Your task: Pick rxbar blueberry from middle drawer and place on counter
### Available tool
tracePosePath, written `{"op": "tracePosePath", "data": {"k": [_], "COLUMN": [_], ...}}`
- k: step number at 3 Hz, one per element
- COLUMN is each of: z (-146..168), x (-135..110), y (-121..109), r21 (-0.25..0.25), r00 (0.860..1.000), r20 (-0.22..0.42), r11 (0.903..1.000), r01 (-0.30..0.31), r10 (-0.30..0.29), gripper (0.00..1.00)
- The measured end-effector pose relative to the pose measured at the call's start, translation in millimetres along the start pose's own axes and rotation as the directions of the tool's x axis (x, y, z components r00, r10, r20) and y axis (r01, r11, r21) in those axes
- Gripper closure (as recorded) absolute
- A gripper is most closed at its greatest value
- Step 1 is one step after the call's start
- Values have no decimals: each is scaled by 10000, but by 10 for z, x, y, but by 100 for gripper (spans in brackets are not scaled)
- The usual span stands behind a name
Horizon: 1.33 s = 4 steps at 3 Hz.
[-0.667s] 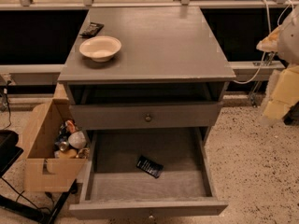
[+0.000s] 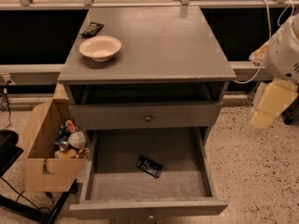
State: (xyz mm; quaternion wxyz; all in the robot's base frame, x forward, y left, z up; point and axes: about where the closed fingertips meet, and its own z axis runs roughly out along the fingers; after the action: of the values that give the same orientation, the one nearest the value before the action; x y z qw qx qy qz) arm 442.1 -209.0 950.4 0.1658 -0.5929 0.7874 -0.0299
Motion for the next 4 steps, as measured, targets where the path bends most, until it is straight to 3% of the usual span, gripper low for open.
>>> {"op": "tracePosePath", "data": {"k": [1, 2, 3, 4], "z": [531, 1341, 2173, 2806], "x": [4, -42, -231, -598], "y": [210, 570, 883, 947], "r21": [-63, -841, -1585, -1728], "r00": [9992, 9941, 9806, 9558], "r20": [300, 976, 1841, 2829], "r11": [9997, 9957, 9866, 9844], "r01": [-250, -385, -388, -316], "r10": [252, 467, 681, 803], "gripper": [0, 0, 0, 0]}}
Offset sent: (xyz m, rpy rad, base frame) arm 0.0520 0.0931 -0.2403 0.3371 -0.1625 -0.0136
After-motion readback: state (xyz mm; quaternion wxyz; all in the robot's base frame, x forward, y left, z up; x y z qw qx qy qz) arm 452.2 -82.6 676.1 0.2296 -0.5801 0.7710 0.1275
